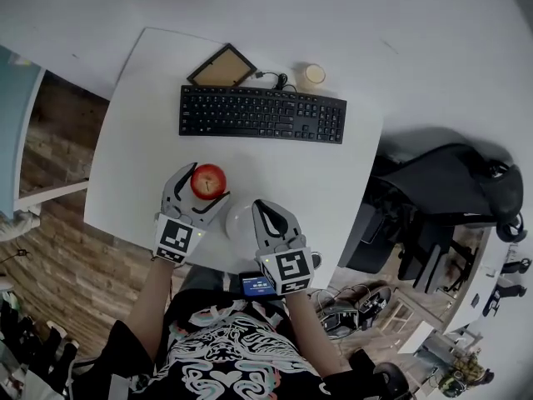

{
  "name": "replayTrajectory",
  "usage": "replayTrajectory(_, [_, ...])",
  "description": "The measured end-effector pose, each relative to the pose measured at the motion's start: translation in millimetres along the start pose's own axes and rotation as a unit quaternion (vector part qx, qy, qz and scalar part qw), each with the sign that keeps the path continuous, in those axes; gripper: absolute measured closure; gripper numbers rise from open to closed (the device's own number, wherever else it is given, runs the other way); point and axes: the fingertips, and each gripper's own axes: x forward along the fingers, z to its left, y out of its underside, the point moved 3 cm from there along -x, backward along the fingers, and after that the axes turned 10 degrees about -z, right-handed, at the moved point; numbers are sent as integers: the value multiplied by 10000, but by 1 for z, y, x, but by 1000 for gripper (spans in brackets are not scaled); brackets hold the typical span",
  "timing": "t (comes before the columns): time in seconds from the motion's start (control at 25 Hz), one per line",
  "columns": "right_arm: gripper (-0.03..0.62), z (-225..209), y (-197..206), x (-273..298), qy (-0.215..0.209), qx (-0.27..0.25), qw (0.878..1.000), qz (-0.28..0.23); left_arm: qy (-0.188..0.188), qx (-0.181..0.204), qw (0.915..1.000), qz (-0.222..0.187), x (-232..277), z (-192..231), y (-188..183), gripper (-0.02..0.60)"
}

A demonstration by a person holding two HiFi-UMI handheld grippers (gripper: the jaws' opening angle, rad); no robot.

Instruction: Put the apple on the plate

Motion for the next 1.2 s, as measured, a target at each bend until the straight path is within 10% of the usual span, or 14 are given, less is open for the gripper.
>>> replayTrajectory(1.2, [566,3,-25,-73,335,48,9966,-755,334,721,9965,-248,-32,-69,-61,179])
